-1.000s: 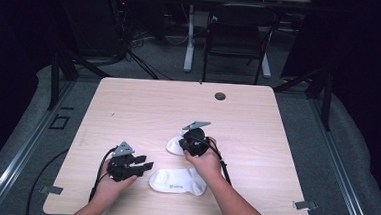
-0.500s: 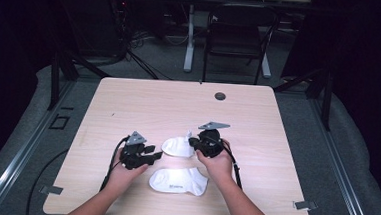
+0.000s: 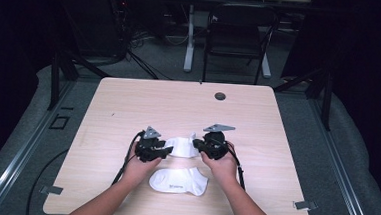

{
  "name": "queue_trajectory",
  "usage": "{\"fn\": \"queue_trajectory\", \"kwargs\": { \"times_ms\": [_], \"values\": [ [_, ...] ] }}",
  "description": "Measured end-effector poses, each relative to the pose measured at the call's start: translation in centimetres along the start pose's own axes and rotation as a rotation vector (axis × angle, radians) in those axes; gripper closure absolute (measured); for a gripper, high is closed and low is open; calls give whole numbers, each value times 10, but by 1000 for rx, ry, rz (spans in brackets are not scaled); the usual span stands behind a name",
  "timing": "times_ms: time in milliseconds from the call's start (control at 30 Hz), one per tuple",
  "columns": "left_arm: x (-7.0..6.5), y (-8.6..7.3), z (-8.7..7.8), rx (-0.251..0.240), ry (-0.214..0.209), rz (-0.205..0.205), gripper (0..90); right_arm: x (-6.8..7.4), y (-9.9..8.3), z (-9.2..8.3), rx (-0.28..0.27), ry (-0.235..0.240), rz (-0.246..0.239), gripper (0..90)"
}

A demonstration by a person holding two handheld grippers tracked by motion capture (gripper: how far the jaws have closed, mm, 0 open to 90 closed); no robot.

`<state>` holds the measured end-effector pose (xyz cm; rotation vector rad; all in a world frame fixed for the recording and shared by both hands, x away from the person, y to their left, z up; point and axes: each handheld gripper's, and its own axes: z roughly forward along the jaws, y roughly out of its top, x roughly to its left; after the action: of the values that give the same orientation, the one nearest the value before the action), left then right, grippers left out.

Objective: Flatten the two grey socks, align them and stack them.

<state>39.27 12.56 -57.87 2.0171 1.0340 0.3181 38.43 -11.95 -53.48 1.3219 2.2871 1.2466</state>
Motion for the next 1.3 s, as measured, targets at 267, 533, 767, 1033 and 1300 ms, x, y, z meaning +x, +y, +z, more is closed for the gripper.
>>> {"fn": "queue_trajectory", "kwargs": {
  "times_ms": [267, 533, 767, 1033, 1300],
  "values": [
    [2, -2, 8, 12, 30, 27, 632, -3, -2, -5, -1, -6, -1, 867],
    [4, -2, 7, 19, 58, 40, 825, -9, -6, -11, -8, -22, 3, 867],
    [4, -1, 4, 43, 59, 29, 882, -19, -17, -16, -5, -39, 30, 868],
    [4, 2, -7, 20, 53, 16, 890, -21, -26, -11, 21, -67, 5, 869],
    [3, -7, -14, 39, 41, 8, 891, -29, -33, -3, 50, -59, 39, 868]
  ]
}}
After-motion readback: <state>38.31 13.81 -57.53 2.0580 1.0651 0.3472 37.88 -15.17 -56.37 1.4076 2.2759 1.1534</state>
